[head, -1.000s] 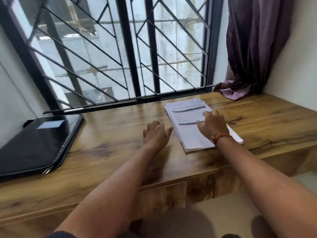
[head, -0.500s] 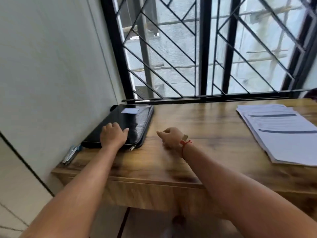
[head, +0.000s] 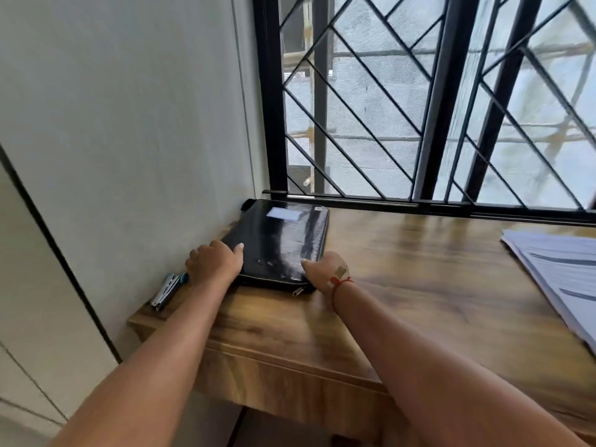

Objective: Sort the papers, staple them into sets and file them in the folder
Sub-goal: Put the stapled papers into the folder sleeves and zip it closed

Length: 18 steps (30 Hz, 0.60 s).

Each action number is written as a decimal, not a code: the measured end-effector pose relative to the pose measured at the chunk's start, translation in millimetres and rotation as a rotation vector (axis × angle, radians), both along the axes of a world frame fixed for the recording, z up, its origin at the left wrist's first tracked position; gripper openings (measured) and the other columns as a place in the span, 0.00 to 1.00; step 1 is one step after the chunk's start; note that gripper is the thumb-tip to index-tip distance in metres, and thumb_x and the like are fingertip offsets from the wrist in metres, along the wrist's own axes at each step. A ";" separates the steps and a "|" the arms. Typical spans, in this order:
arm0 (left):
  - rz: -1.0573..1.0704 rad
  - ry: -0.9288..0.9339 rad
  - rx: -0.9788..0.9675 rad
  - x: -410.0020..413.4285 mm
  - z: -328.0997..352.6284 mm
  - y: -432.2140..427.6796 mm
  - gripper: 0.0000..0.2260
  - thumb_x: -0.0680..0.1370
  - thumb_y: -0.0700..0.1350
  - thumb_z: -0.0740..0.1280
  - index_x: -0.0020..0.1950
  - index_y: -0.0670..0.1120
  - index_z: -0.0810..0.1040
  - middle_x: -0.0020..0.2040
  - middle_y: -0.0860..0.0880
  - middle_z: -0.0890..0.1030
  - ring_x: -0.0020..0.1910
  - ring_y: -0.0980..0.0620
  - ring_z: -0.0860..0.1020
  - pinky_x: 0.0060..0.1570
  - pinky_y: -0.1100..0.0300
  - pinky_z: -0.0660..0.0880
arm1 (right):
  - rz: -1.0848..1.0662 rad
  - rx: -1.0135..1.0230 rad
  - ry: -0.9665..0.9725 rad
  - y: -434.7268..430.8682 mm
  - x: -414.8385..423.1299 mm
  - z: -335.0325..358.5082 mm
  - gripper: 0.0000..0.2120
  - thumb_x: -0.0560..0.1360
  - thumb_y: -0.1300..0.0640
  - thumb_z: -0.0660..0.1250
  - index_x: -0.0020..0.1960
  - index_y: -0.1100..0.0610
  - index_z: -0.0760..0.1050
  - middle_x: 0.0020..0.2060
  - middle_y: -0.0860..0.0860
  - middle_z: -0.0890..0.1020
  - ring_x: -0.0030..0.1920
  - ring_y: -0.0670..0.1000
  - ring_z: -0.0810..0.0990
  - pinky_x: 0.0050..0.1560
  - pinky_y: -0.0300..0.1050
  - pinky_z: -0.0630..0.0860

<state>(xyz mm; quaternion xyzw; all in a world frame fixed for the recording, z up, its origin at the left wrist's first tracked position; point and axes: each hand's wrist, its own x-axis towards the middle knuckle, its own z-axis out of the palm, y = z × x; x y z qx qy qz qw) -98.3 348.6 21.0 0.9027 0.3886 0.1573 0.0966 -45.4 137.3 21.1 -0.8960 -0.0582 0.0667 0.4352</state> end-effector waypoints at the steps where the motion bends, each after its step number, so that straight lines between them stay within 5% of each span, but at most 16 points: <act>1: -0.003 -0.018 0.004 0.0 -1.8 -3.1 0.32 0.80 0.64 0.58 0.66 0.37 0.75 0.63 0.36 0.77 0.63 0.36 0.73 0.61 0.46 0.70 | -0.009 0.011 0.005 1.5 1.5 0.9 0.17 0.78 0.47 0.66 0.40 0.60 0.73 0.37 0.54 0.77 0.45 0.57 0.77 0.44 0.45 0.72; 6: -0.015 -0.105 -0.032 -2.1 1.3 -20.7 0.30 0.78 0.63 0.62 0.63 0.38 0.77 0.61 0.36 0.78 0.62 0.34 0.73 0.60 0.45 0.71 | -0.104 0.167 0.137 -13.2 15.6 14.9 0.24 0.80 0.46 0.63 0.63 0.66 0.75 0.53 0.57 0.79 0.56 0.56 0.79 0.55 0.45 0.75; 11: -0.097 -0.147 -0.072 -1.9 12.9 -65.2 0.29 0.77 0.63 0.63 0.63 0.39 0.75 0.61 0.36 0.79 0.63 0.33 0.73 0.62 0.45 0.71 | -0.216 0.383 0.235 -50.9 24.2 10.1 0.06 0.76 0.59 0.67 0.48 0.62 0.77 0.40 0.55 0.78 0.43 0.54 0.78 0.42 0.43 0.74; 16: -0.212 -0.093 -0.097 -6.1 18.0 -137.4 0.29 0.77 0.62 0.62 0.66 0.40 0.71 0.63 0.36 0.77 0.64 0.34 0.72 0.62 0.46 0.69 | -0.197 0.332 0.194 -125.2 22.6 3.9 0.19 0.79 0.52 0.63 0.64 0.64 0.75 0.53 0.56 0.78 0.53 0.57 0.78 0.59 0.53 0.78; 18: -0.268 -0.063 -0.126 -13.4 14.8 -169.2 0.29 0.77 0.62 0.61 0.68 0.41 0.70 0.65 0.36 0.75 0.65 0.35 0.70 0.62 0.45 0.69 | -0.200 0.286 0.163 -159.8 20.9 0.5 0.18 0.80 0.50 0.62 0.62 0.62 0.75 0.53 0.57 0.77 0.51 0.56 0.77 0.60 0.53 0.77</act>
